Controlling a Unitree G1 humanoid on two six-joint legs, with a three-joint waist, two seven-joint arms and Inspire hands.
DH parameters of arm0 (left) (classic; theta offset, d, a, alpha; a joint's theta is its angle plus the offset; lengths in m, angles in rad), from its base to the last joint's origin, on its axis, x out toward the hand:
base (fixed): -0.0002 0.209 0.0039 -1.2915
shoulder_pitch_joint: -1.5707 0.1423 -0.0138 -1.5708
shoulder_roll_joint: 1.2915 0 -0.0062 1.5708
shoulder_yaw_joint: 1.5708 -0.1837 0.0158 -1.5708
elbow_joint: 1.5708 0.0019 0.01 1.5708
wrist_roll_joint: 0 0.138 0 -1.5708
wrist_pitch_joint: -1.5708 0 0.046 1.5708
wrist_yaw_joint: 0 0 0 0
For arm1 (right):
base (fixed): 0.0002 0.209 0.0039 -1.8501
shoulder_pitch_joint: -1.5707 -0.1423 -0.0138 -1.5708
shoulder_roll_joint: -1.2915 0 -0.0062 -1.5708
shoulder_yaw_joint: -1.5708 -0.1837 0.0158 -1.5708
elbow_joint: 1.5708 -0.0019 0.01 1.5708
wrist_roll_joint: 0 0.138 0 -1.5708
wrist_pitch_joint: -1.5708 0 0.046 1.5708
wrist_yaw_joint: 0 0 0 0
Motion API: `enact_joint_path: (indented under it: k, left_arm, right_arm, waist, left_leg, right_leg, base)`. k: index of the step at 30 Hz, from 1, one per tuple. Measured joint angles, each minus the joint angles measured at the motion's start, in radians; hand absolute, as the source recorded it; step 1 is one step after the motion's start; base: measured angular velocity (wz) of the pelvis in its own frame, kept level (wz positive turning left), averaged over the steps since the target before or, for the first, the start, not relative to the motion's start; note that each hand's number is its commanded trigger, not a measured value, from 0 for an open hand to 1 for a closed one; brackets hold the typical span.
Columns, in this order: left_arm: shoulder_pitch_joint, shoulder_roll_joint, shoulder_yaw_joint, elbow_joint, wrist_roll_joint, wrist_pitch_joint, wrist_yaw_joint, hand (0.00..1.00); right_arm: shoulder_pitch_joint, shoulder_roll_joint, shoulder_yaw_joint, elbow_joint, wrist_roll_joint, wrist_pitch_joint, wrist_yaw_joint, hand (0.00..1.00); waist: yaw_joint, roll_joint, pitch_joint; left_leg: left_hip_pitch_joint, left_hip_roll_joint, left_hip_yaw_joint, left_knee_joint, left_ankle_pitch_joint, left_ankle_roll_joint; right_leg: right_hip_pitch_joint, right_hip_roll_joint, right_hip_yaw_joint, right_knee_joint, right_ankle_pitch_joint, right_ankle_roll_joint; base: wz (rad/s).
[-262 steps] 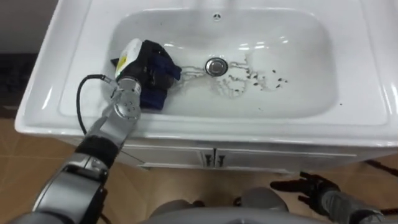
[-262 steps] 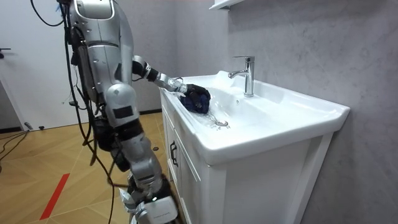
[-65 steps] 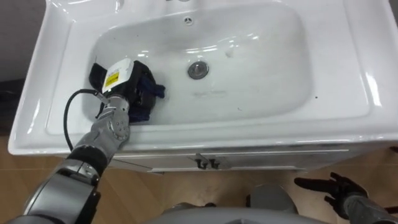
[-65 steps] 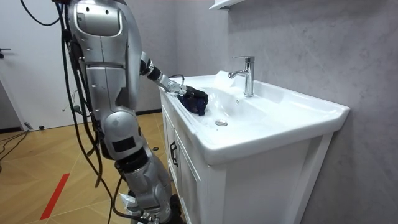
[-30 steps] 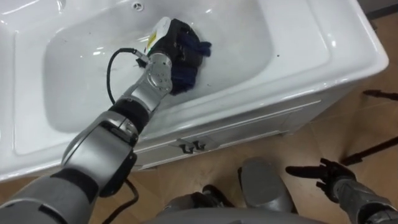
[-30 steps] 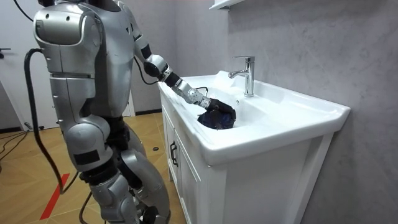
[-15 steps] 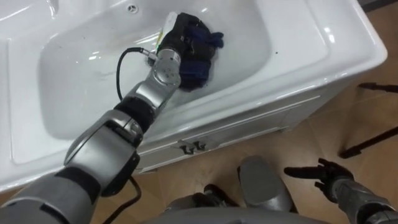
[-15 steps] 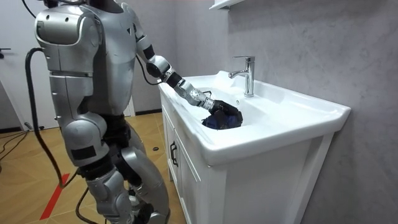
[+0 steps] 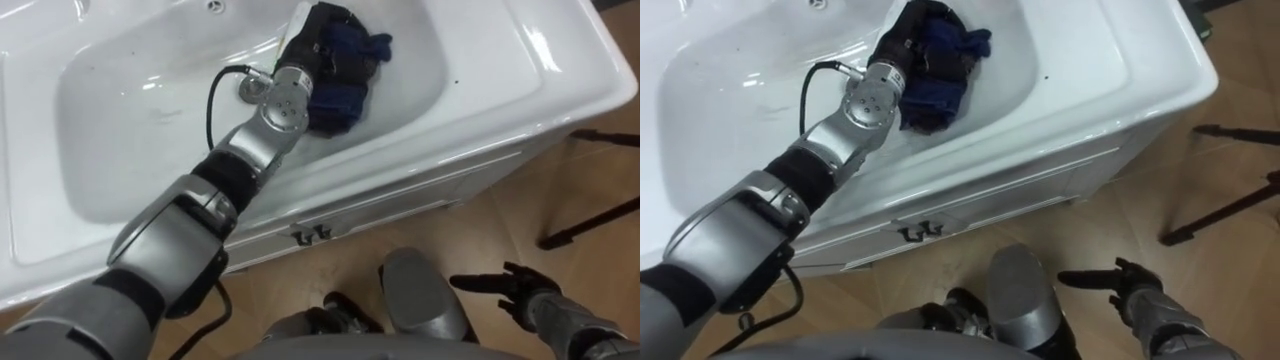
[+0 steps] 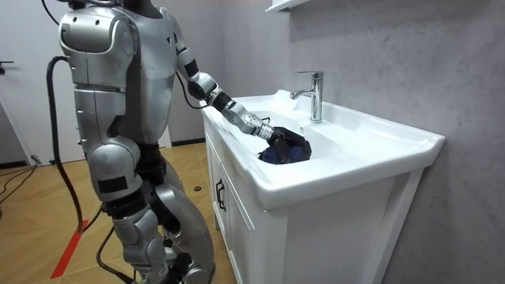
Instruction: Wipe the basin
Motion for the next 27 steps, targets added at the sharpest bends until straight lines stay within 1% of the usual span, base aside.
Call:
enact_joint_path:
  k: [3, 4, 7, 8, 12, 13, 14, 15, 17, 19, 20, 21, 22, 23, 24, 25, 26, 27]
  left_arm:
    - [0.000, -0.010, 0.000, 0.000, -0.035, -0.008, -0.008, 1.00]
    - [0.000, -0.011, -0.004, 0.000, -0.048, -0.017, -0.016, 1.00]
    - [0.000, -0.011, -0.011, 0.000, -0.063, -0.030, -0.032, 1.00]
    - [0.000, -0.011, -0.012, 0.000, -0.065, -0.035, -0.038, 1.00]
    - [0.001, -0.010, -0.016, 0.001, -0.054, -0.043, -0.045, 1.00]
    - [0.003, -0.011, -0.016, 0.003, -0.035, -0.047, -0.045, 1.00]
    - [0.005, -0.012, -0.016, 0.012, -0.003, -0.061, -0.045, 1.00]
    - [0.005, -0.013, -0.016, 0.019, 0.012, -0.067, -0.045, 1.00]
    - [0.005, -0.015, -0.016, 0.042, 0.057, -0.077, -0.045, 1.00]
    - [0.006, -0.015, -0.017, 0.069, 0.067, -0.092, -0.045, 1.00]
    - [0.011, -0.015, -0.017, 0.087, 0.083, -0.105, -0.045, 1.00]
    - [0.017, -0.013, -0.016, 0.089, 0.096, -0.107, -0.044, 1.00]
    - [0.029, 0.001, -0.013, 0.102, 0.108, -0.115, -0.044, 1.00]
    - [0.036, 0.006, -0.009, 0.116, 0.113, -0.119, -0.045, 1.00]
    - [0.038, 0.006, -0.007, 0.126, 0.122, -0.120, -0.045, 1.00]
    - [0.048, 0.005, 0.009, 0.142, 0.160, -0.122, -0.046, 1.00]
    - [0.062, 0.006, 0.029, 0.161, 0.191, -0.128, -0.049, 1.00]
    - [0.068, 0.011, 0.037, 0.168, 0.199, -0.130, -0.050, 1.00]
  right_arm:
    - [0.000, 0.000, 0.012, 0.000, 0.005, -0.001, -0.001, 0.00]
    - [-0.001, 0.000, 0.017, 0.000, 0.005, -0.001, -0.001, 0.00]
    - [0.000, 0.002, 0.018, 0.001, 0.004, -0.001, -0.001, 0.00]
    - [0.000, 0.001, 0.018, 0.000, -0.001, -0.001, -0.002, 0.00]
    - [-0.004, 0.000, 0.017, -0.005, -0.002, 0.000, -0.011, 0.00]
    - [-0.003, 0.001, 0.017, -0.006, -0.002, 0.000, -0.011, 0.00]
    - [-0.001, 0.001, 0.017, -0.006, -0.002, -0.001, -0.010, 0.00]
    - [0.000, 0.001, 0.017, -0.007, 0.000, -0.001, -0.010, 0.00]
    - [0.004, -0.001, 0.017, -0.010, 0.006, 0.000, -0.009, 0.00]
    - [0.011, -0.009, 0.017, -0.022, 0.006, 0.002, -0.009, 0.00]
    - [0.019, -0.010, 0.014, -0.026, 0.008, 0.002, -0.010, 0.00]
    - [0.020, -0.010, 0.009, -0.026, 0.008, 0.004, -0.011, 0.00]
    - [0.020, -0.012, -0.003, -0.025, 0.006, 0.012, -0.012, 0.00]
    - [0.024, -0.014, -0.005, -0.024, 0.003, 0.018, -0.014, 0.00]
    - [0.026, -0.014, -0.006, -0.024, 0.003, 0.023, -0.017, 0.00]
    - [0.032, -0.014, -0.014, -0.024, 0.005, 0.032, -0.021, 0.00]
    - [0.038, -0.015, -0.025, -0.028, 0.011, 0.033, -0.021, 0.00]
    - [0.041, -0.016, -0.031, -0.033, 0.010, 0.032, -0.020, 0.00]
  waist:
    - [-0.003, -0.003, 0.0004]
    - [-0.003, -0.008, 0.0019]
    - [-0.003, -0.023, 0.0012]
    - [-0.005, -0.024, 0.0013]
    - [-0.006, -0.025, 0.0016]
    - [-0.005, -0.026, 0.0023]
    - [-0.004, -0.028, 0.0036]
    - [-0.004, -0.029, 0.0046]
    - [-0.004, -0.029, 0.0048]
    - [-0.004, -0.030, 0.0051]
    - [-0.005, -0.033, 0.0071]
    - [-0.004, -0.034, 0.0063]
    - [-0.002, -0.034, 0.0063]
    - [-0.002, -0.034, 0.0062]
    - [-0.001, -0.035, 0.0065]
    - [0.003, -0.037, 0.0067]
    - [0.007, -0.038, 0.0059]
    - [0.009, -0.038, 0.0058]
  left_leg:
    - [-0.006, 0.000, -0.003, 0.006, 0.000, 0.000]
    - [-0.007, 0.000, -0.003, 0.007, 0.000, 0.000]
    - [-0.010, 0.001, -0.005, 0.009, -0.002, 0.003]
    - [-0.013, 0.002, -0.009, 0.009, -0.005, 0.008]
    - [-0.012, 0.001, -0.008, 0.011, -0.007, 0.012]
    - [-0.008, 0.001, -0.007, 0.011, -0.007, 0.012]
    - [0.000, 0.001, -0.006, 0.010, -0.007, 0.012]
    - [0.004, 0.001, -0.004, 0.009, -0.007, 0.012]
    - [0.021, 0.002, 0.002, 0.006, -0.008, 0.010]
    - [0.032, 0.002, 0.004, 0.003, -0.011, 0.007]
    - [0.041, 0.002, 0.004, 0.000, -0.012, 0.007]
    - [0.045, 0.002, 0.004, -0.002, -0.012, 0.006]
    - [0.050, 0.002, 0.008, -0.008, -0.013, 0.005]
    - [0.054, 0.002, 0.008, -0.008, -0.013, 0.005]
    - [0.057, 0.002, 0.008, -0.010, -0.013, 0.005]
    - [0.065, 0.003, 0.008, -0.010, -0.013, 0.005]
    - [0.072, 0.003, 0.012, -0.010, -0.014, 0.003]
    - [0.076, 0.004, 0.014, -0.010, -0.014, 0.002]
  right_leg:
    - [0.000, -0.006, -0.011, 0.000, 0.000, 0.000]
    - [0.000, -0.007, -0.012, 0.000, 0.000, 0.001]
    - [0.000, -0.007, -0.015, -0.001, 0.000, 0.001]
    - [0.000, -0.007, -0.020, -0.001, 0.000, 0.001]
    - [0.002, -0.007, -0.019, 0.000, -0.001, 0.003]
    - [0.009, -0.007, -0.017, 0.000, 0.000, 0.004]
    - [0.015, -0.006, -0.015, 0.000, 0.000, 0.004]
    - [0.016, -0.005, -0.014, 0.000, 0.000, 0.004]
    - [0.030, -0.002, -0.008, -0.004, -0.001, 0.005]
    - [0.036, -0.002, -0.006, -0.004, -0.003, 0.006]
    - [0.044, -0.002, -0.006, -0.004, -0.003, 0.005]
    - [0.046, -0.002, -0.005, -0.004, -0.004, 0.005]
    - [0.049, -0.001, -0.003, -0.003, -0.004, 0.004]
    - [0.052, 0.000, -0.002, -0.002, -0.004, 0.004]
    - [0.054, 0.000, -0.001, -0.002, -0.004, 0.004]
    - [0.061, 0.003, 0.002, -0.002, -0.004, 0.004]
    - [0.066, 0.006, 0.011, 0.000, -0.004, 0.004]
    - [0.068, 0.008, 0.011, 0.000, -0.004, 0.004]
  base:
    - [0.07]
    - [0.04]
    - [0.01]
    - [0.06]
    - [0.01]
    - [0.00]
    - [0.00]
    - [-0.05]
    - [-0.07]
    - [-0.09]
    - [-0.06]
    - [-0.07]
    - [-0.09]
    - [-0.07]
    - [0.00]
    - [-0.07]
    - [-0.10]
    - [-0.17]
